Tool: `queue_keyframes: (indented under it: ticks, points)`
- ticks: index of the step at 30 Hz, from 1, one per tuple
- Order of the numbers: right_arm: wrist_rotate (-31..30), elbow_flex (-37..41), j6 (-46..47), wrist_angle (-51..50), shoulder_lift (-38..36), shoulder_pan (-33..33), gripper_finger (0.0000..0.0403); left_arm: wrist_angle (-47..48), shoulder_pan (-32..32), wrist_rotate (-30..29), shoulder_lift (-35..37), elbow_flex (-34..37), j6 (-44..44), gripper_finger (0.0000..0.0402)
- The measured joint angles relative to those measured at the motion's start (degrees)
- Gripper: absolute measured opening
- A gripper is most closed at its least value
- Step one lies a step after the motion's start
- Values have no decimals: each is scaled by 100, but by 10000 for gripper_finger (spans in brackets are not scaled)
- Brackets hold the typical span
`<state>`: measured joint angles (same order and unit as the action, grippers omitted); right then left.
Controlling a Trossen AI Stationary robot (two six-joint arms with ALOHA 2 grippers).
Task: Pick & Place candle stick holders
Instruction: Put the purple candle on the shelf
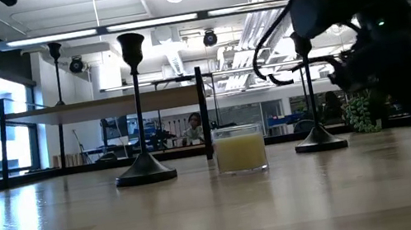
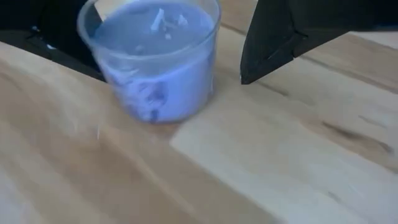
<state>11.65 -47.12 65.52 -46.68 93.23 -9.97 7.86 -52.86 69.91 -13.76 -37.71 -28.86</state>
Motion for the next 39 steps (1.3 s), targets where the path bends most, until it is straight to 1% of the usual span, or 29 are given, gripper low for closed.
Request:
queue_keyframes:
  ticks: [9,13,18,23,33,39]
  points:
    - [56,1,1,-125,0,133,325,0,0,6,0,0,-11,295]
    - [108,1,1,-126,-1,133,313,0,0,6,0,2,-101,295]
    - [192,1,3,-135,-2,133,278,0,1,9,0,2,-162,295]
    - [246,1,4,-133,-4,133,222,0,1,11,0,2,-164,295]
    - [419,1,26,-122,-4,116,221,2,1,18,0,1,-170,295]
    - [541,-56,141,-136,-4,-82,221,2,1,18,0,1,-170,295]
